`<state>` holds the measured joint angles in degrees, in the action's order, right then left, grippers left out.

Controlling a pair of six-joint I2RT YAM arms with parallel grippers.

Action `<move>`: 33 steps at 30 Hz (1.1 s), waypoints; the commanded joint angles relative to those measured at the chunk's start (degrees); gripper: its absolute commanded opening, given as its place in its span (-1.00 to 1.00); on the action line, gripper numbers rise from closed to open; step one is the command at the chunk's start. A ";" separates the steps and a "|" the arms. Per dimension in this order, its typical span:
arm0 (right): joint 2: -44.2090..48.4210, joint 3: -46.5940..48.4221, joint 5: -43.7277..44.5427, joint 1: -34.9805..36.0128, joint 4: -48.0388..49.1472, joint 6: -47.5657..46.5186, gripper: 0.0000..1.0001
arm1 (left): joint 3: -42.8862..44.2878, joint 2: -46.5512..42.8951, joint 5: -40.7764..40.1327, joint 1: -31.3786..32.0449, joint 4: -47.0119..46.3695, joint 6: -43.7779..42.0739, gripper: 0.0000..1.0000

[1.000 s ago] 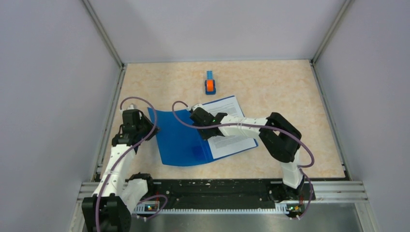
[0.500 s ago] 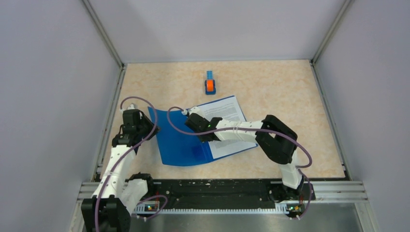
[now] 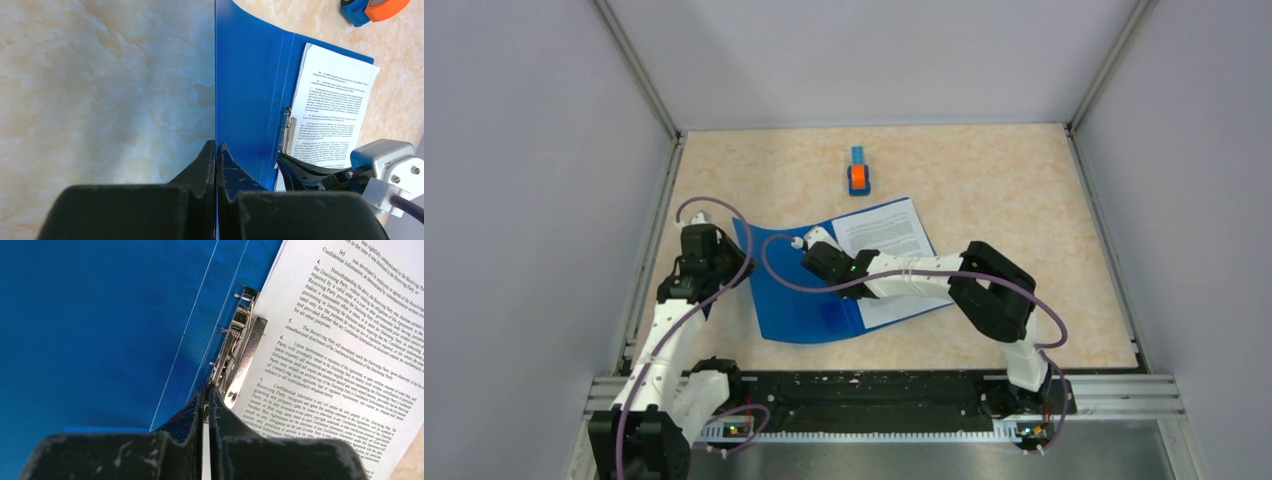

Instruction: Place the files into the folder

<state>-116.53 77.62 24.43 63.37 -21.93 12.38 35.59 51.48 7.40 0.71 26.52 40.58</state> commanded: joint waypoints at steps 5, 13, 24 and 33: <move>-16.10 -5.82 -20.26 0.92 -3.42 -1.69 -1.00 | 2.22 0.00 3.51 2.09 0.10 1.27 -1.00; -18.61 -3.13 -27.94 0.45 -5.12 -0.85 -1.00 | 2.36 -0.28 3.64 2.54 0.20 1.35 -1.00; -23.10 -1.31 -34.21 -2.56 -6.87 1.47 -1.00 | 2.40 0.43 4.82 3.17 -0.52 1.46 -1.00; -27.87 1.91 -34.18 -3.09 -10.38 2.14 -1.00 | 2.30 1.45 4.82 4.12 -1.15 1.63 -1.00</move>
<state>-122.69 87.96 10.81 58.41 -26.37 9.26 37.52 51.53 6.07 2.66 23.44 40.58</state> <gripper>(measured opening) 0.007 0.012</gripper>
